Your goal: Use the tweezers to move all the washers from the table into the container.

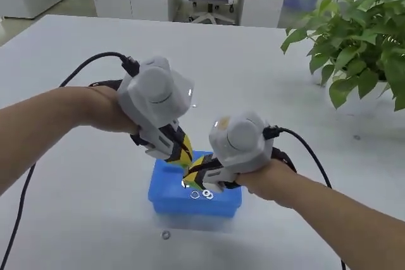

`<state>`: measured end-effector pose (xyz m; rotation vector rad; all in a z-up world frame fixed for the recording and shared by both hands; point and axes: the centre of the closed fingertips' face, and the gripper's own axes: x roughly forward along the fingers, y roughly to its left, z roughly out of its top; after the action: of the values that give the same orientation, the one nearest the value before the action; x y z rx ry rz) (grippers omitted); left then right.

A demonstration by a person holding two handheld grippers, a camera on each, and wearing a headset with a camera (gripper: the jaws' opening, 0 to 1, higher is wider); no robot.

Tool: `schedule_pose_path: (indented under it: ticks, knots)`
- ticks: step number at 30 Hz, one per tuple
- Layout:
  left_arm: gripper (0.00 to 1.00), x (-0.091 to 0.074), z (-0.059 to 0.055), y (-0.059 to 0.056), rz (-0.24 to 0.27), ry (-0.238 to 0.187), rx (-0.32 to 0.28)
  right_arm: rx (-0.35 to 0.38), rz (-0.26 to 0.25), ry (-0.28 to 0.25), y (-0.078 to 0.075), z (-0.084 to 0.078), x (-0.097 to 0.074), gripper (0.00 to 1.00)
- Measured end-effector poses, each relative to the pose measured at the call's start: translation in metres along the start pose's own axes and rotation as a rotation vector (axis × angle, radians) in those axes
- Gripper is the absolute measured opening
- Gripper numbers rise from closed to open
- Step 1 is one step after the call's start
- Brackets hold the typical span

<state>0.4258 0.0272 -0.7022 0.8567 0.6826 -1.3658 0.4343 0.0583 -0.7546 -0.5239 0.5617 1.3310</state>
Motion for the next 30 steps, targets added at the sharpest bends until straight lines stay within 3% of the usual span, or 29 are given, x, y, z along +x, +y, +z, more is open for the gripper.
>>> schedule_pose_path:
  ticks: [10, 30]
  knots:
    - [0.06, 0.015, -0.011, 0.000, 0.005, -0.003, -0.026, 0.017, 0.016, 0.031, -0.001, -0.015, 0.009, 0.09]
    - [0.06, 0.007, -0.003, -0.002, 0.014, -0.008, -0.010, 0.017, 0.001, 0.015, 0.000, -0.011, 0.001, 0.10]
